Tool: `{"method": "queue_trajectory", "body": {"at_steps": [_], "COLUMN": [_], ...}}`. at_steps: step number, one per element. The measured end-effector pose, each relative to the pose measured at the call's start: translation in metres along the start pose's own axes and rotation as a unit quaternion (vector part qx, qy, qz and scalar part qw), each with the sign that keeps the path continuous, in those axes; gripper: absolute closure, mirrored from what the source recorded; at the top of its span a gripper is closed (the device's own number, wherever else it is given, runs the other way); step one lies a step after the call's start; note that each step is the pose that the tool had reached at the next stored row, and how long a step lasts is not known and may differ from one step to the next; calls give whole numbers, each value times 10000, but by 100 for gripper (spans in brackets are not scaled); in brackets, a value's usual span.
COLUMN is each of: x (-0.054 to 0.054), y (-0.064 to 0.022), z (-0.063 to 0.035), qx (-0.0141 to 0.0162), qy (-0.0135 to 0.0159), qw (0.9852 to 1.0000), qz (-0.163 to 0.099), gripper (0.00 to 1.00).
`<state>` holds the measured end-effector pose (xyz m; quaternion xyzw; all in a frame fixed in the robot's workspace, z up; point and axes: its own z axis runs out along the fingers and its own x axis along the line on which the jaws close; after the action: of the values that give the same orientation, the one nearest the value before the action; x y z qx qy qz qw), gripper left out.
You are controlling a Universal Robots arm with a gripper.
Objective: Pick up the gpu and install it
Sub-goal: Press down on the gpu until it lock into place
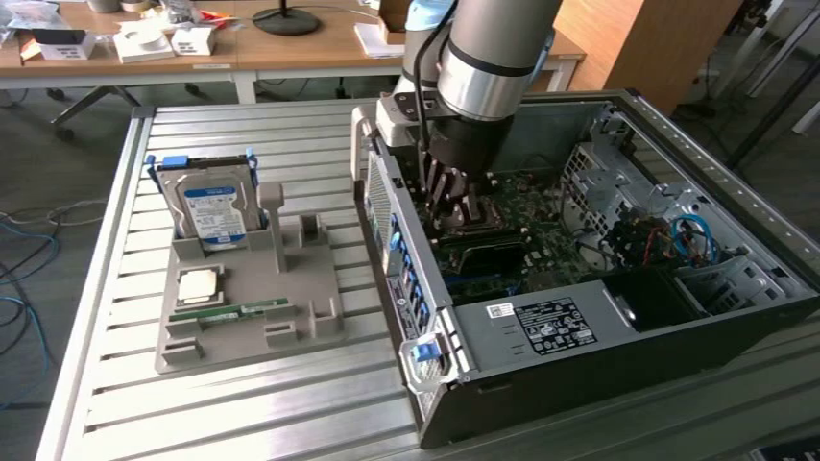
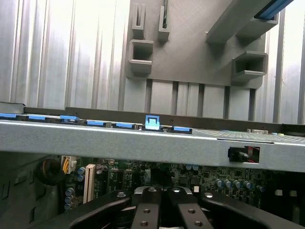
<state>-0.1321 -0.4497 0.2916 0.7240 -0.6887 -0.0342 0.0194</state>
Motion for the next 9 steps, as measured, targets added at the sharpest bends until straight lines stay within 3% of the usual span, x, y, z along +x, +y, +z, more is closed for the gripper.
{"method": "queue_trajectory", "body": {"at_steps": [9], "x": [-2], "y": [41], "z": [4], "qx": [0], "qy": [0], "qw": [10000], "qz": [0], "gripper": [89]}}
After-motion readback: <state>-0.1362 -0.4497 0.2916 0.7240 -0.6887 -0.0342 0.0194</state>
